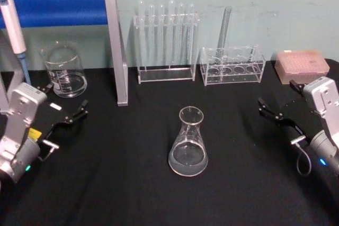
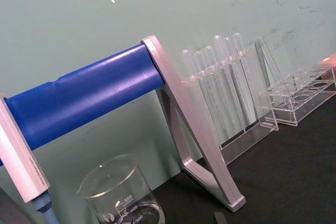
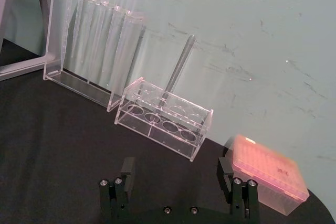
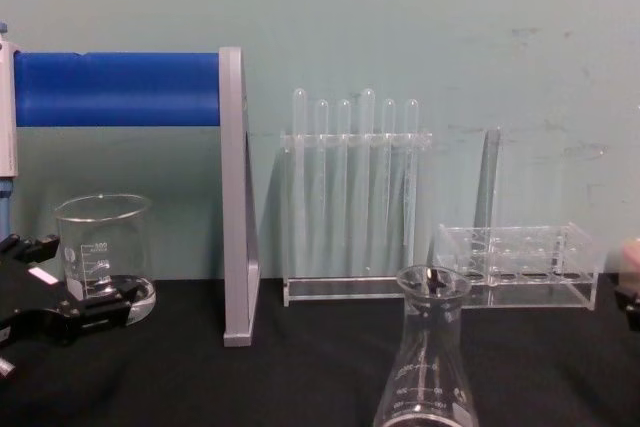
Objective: Grasp the erlenmeyer flask with one hand, shake it three times, then place it back.
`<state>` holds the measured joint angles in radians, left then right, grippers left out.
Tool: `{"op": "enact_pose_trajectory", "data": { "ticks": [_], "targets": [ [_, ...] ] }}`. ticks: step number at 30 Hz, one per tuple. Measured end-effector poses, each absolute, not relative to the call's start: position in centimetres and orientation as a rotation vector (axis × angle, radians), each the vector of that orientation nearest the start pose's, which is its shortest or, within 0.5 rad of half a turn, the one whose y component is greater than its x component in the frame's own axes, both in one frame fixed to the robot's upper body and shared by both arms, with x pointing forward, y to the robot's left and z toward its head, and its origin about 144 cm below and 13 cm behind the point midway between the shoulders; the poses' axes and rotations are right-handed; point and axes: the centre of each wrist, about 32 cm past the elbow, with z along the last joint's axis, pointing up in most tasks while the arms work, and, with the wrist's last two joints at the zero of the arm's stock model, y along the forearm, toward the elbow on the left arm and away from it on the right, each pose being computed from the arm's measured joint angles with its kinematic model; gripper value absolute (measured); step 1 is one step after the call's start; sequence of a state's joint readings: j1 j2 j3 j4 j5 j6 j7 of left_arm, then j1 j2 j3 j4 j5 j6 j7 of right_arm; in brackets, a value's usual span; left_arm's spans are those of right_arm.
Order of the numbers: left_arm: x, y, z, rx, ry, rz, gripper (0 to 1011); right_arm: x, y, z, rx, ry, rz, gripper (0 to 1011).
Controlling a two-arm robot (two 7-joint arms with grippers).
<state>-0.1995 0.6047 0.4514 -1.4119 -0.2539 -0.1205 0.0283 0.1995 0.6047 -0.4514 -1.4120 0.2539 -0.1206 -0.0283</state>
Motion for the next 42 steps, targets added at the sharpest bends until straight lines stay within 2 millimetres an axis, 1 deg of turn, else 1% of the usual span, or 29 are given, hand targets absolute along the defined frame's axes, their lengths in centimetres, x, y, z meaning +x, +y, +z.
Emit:
{"op": "enact_pose_trajectory", "data": {
  "ticks": [18,26,32,42],
  "targets": [
    [48.9,31.0,114.0,0.305,-0.285,1.248,1001,48.9,-31.0,114.0,-0.304,-0.285,-1.248,1000],
    [48.9,31.0,114.0,0.304,-0.285,1.248,1001,48.8,-31.4,114.1,-0.303,-0.303,-1.232,1000],
    [48.9,31.0,114.0,0.304,-0.285,1.248,1001,48.4,-31.9,114.7,-0.292,-0.290,-1.188,1000],
    [48.9,31.0,114.0,0.305,-0.285,1.248,1001,47.0,-33.0,116.8,-0.231,-0.196,-1.112,1000]
  ]
}}
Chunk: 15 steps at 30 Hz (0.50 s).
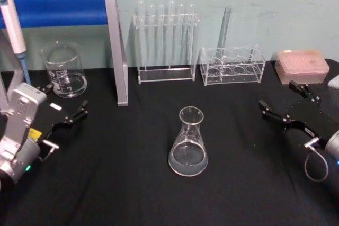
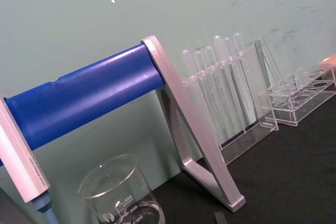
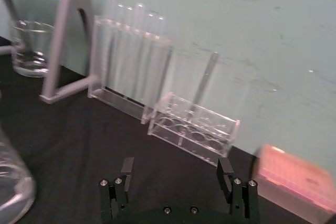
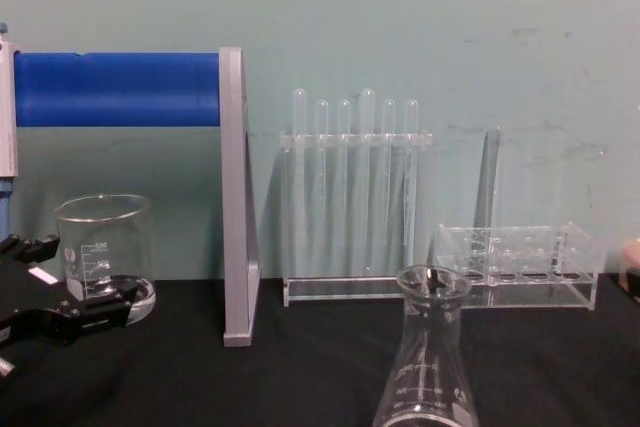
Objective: Grasp the erlenmeyer flask with one hand, shake it three times, then place it back.
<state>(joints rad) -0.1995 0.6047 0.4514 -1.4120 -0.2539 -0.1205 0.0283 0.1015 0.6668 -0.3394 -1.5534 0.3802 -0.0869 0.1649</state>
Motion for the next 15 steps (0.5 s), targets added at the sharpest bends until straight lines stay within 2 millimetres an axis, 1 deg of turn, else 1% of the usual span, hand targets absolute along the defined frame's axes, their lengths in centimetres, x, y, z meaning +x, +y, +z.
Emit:
{"op": "enact_pose_trajectory", "data": {
  "ticks": [5,15],
  "targets": [
    [48.9,31.0,114.0,0.305,-0.285,1.248,1001,46.2,-33.4,117.6,-0.210,-0.165,-1.040,1000],
    [48.9,31.0,114.0,0.304,-0.285,1.248,1001,45.1,-33.2,117.7,-0.188,-0.150,-0.883,1000]
  ]
}}
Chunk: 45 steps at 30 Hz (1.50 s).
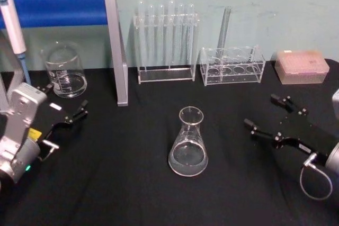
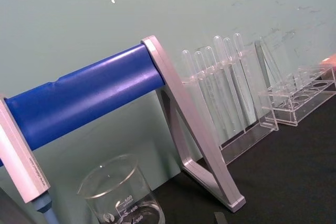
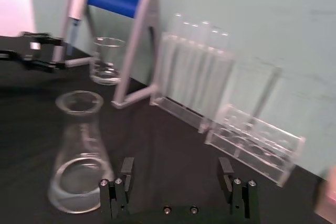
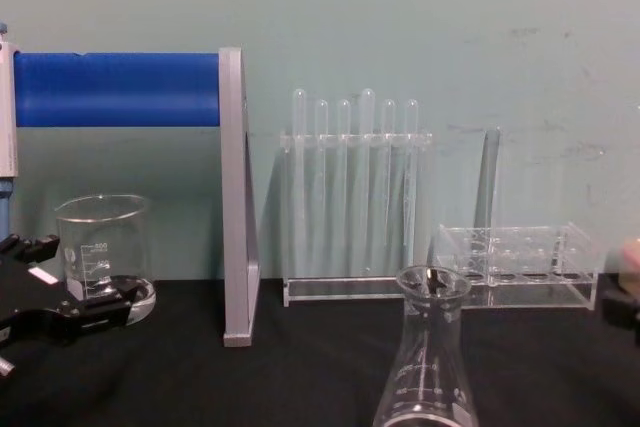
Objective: Grasp the erlenmeyer flask with one hand, shake it three times, then place it back.
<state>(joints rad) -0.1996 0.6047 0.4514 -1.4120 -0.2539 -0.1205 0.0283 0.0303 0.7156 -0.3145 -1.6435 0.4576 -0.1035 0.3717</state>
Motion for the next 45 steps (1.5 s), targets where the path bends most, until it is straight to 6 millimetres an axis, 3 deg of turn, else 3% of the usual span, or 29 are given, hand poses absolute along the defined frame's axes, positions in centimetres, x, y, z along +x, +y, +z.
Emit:
{"op": "enact_pose_trajectory", "data": {
  "ticks": [14,45],
  "targets": [
    [48.9,31.0,114.0,0.304,-0.285,1.248,1001,45.0,-32.0,117.5,-0.149,-0.125,-0.671,1000],
    [48.9,31.0,114.0,0.304,-0.285,1.248,1001,50.1,-27.6,116.2,-0.131,-0.039,-0.518,1000]
  ]
}}
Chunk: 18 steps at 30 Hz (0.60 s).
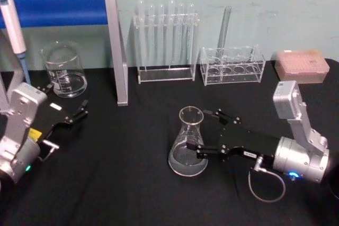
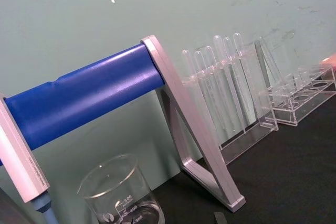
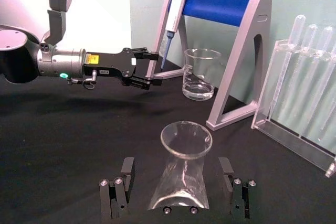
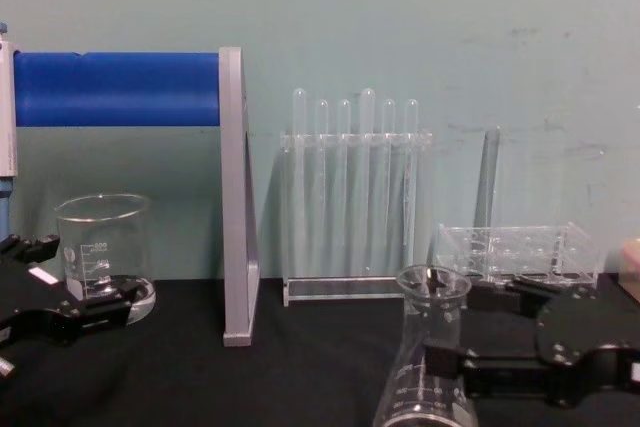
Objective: Grasp the erlenmeyer flask with one hand, shake it three times, then place it back.
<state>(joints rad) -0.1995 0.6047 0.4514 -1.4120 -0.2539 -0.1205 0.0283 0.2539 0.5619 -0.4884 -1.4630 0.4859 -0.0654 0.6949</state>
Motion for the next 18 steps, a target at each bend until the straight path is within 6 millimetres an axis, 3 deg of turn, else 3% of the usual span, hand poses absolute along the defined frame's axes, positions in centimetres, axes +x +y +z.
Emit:
{"op": "enact_pose_trajectory", "data": {
  "ticks": [18],
  "targets": [
    [48.9,31.0,114.0,0.305,-0.285,1.248,1001,52.0,-26.0,115.9,-0.134,-0.026,-0.495,1000]
  ]
}}
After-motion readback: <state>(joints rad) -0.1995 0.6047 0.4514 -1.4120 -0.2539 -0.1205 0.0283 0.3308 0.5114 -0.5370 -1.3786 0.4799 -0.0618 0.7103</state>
